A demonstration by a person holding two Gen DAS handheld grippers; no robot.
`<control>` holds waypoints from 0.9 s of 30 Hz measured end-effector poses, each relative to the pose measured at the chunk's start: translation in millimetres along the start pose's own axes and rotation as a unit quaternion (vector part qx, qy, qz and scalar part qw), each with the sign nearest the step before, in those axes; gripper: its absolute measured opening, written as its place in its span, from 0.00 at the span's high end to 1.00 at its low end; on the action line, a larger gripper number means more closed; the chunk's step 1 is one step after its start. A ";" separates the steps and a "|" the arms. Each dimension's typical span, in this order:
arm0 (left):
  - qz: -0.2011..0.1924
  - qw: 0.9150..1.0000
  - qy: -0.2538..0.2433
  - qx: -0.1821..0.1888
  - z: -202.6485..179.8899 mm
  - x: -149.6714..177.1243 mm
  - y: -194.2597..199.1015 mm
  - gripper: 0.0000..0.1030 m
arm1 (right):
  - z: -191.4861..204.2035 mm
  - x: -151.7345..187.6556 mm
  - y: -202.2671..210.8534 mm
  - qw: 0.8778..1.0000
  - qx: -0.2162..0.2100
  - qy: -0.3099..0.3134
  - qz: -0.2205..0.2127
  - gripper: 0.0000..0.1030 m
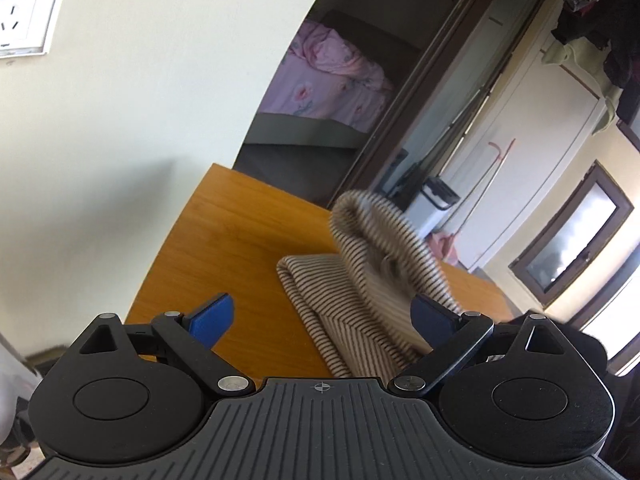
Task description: Fold clothes
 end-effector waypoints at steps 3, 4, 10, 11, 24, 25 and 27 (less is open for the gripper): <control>0.012 0.999 -0.018 0.049 -34.2 -5.9 -17.1 0.04 | 28.5 2.7 -11.5 0.999 -0.002 0.035 0.008 0.66; 0.025 0.997 -0.021 0.065 -43.0 -4.5 -27.3 0.04 | 26.7 1.6 -11.4 1.000 -0.003 0.022 0.007 0.65; 0.090 0.995 -0.036 0.010 -28.0 19.1 -99.9 0.05 | -16.1 2.2 23.6 0.994 -0.050 -0.091 -0.015 0.22; 0.099 0.994 -0.038 -0.005 -21.0 24.8 -108.7 0.05 | -27.5 4.8 34.0 0.993 -0.048 -0.110 -0.021 0.17; 0.012 0.997 -0.081 -0.013 -27.3 1.5 -70.8 0.04 | -51.6 81.1 -11.6 0.941 -0.051 -0.332 0.051 0.00; -0.007 0.996 -0.087 0.001 -35.9 -4.2 -59.6 0.04 | -51.6 82.4 -12.0 0.935 -0.050 -0.345 0.057 0.00; -0.017 0.995 -0.091 0.044 -56.4 -9.0 -46.7 0.04 | -50.7 81.0 -12.3 0.932 -0.040 -0.353 0.064 0.00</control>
Point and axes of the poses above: each gripper's, at about its wrist camera, not at the fingertips, and y roughly against the way its jaws point, z to its left, x to its underside, the point moved 10 cm from there along -y, roughly the way its jaws point, and after that the axes turned 9 degrees about y, right-handed, at the moved point
